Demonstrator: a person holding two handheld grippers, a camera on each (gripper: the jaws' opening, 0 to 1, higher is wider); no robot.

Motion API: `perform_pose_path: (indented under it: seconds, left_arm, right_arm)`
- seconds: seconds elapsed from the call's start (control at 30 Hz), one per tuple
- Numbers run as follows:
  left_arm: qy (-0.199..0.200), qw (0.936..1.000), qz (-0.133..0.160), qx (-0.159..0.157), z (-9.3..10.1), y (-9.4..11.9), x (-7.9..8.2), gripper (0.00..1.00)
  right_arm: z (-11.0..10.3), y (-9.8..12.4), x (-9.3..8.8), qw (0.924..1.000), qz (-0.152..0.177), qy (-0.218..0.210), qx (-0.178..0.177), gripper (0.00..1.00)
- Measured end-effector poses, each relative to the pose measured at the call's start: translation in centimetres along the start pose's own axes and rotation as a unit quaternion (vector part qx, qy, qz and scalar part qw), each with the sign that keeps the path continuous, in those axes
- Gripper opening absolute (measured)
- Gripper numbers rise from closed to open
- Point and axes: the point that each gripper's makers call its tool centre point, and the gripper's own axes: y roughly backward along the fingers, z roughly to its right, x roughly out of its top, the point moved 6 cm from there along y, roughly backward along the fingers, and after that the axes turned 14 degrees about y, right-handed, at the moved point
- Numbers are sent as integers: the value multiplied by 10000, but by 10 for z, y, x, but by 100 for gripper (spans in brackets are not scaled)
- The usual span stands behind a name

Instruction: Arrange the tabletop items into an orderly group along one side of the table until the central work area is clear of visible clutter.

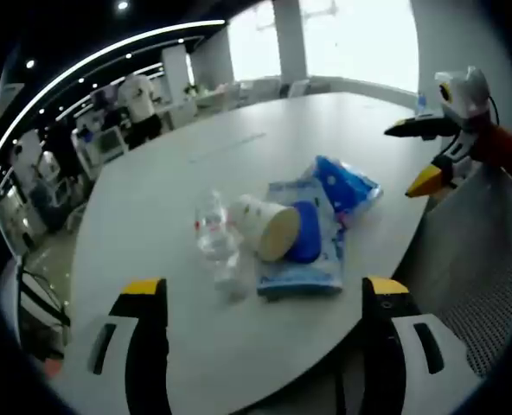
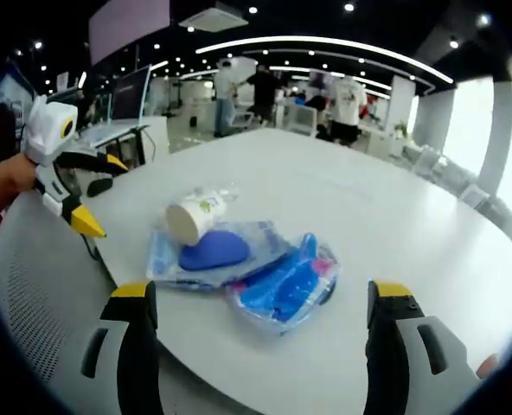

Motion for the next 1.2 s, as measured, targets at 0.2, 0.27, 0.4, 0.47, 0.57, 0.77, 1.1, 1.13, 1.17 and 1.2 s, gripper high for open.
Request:
perform_pose_path:
  seconds: [0.2, 0.27, 0.4, 0.47, 0.57, 0.77, 1.1, 1.13, 1.17, 1.2]
  left_arm:
    - [-5, 10000, -10, -8, 1, 0, 0, 90]
    - [-8, 10000, -11, -8, 1, 0, -1, 90]
    - [-10, 10000, -5, -12, 1, 0, 0, 89]
    - [-5, 10000, 5, -11, 1, 0, 0, 89]
    - [-5, 10000, 12, -11, 1, 0, 0, 89]
    - [-1, 10000, 9, -20, 1, 0, -1, 89]
    - [-14, 10000, -27, -29, 1, 0, -1, 88]
    - [-13, 10000, -26, -31, 1, 0, -1, 88]
    - [-13, 10000, -23, -31, 1, 0, -1, 88]
    - [-13, 10000, -19, -31, 1, 0, -1, 88]
  right_arm:
    - [0, 0, 0, 10000, -12, 15, 3, 100]
    - [-1, 0, -1, 10000, -17, 16, 8, 100]
    - [-1, -1, -1, 10000, -37, 44, 25, 100]
    - [-2, -1, -1, 10000, -37, 42, 33, 100]
    - [-2, -1, -1, 10000, -44, 61, 44, 100]
    - [-2, -1, -1, 10000, -54, 67, 29, 100]
    - [-2, -1, -1, 10000, -54, 47, 3, 100]
    - [-2, -1, -1, 10000, -55, 48, 3, 100]
    - [-2, -1, -1, 10000, -52, 52, 8, 100]
    - [-2, -1, -1, 10000, -56, 50, 10, 100]
